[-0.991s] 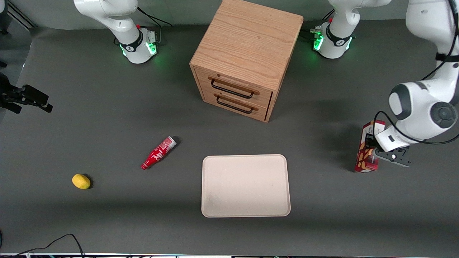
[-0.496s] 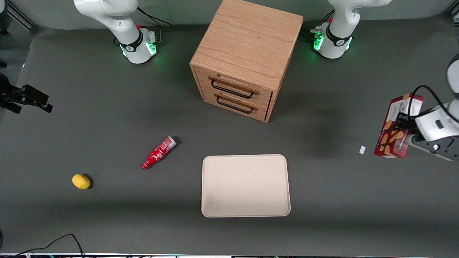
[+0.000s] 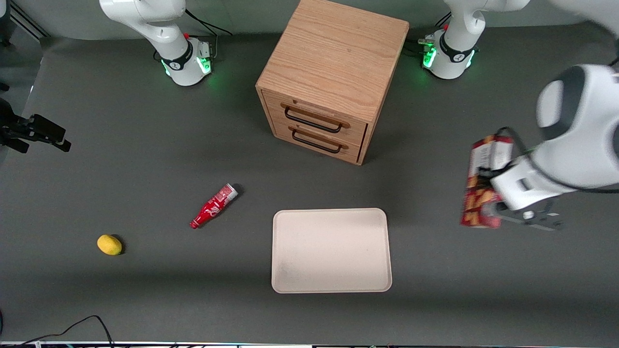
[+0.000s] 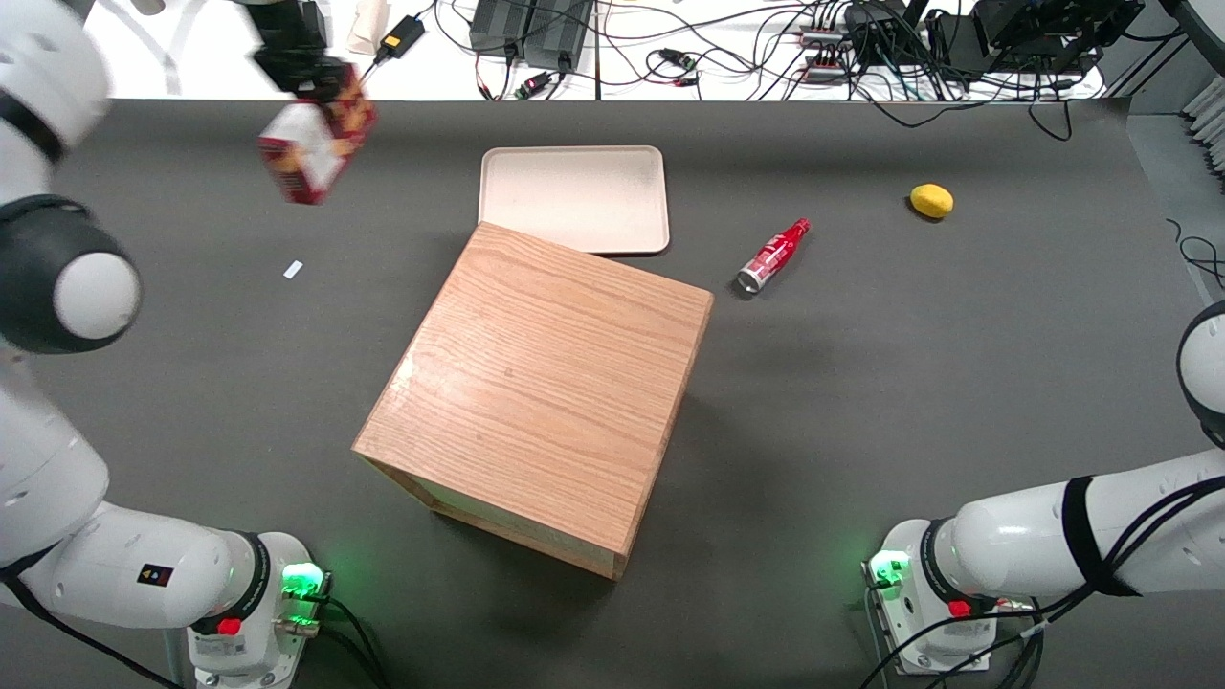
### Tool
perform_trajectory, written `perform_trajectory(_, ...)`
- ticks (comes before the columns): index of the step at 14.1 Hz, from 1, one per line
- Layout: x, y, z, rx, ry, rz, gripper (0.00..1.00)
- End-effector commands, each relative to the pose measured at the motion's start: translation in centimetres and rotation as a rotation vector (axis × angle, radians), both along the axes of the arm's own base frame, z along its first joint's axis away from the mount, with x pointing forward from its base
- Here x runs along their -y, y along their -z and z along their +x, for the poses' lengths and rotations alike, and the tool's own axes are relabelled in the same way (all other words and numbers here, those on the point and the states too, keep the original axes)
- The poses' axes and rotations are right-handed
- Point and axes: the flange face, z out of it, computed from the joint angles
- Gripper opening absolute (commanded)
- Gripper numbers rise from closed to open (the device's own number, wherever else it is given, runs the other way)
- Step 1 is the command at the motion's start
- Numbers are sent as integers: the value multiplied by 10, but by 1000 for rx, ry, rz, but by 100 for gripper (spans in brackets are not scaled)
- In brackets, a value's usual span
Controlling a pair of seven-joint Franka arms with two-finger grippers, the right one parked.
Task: Place red cookie box on tray
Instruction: 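Lift the cookie box and carry it toward the cream tray, then lower the box upright onto the tray's corner and open the left gripper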
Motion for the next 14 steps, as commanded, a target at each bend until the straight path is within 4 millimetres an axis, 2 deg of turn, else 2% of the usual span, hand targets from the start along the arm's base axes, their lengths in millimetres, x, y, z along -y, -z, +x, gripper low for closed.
perform_trajectory(1,60,17,37,43,-133,-59,7)
perform_trajectory(4,129,63,47,153,-128,-79,7)
perform_trajectory(6,154,100,56,216,-153,-77,10)
perform_trajectory(9,164,148,67,262,-137,-59,14)
perform_trajectory(11,163,174,71,273,-122,-30,14)
perform_trajectory(14,178,205,67,291,-142,7,14)
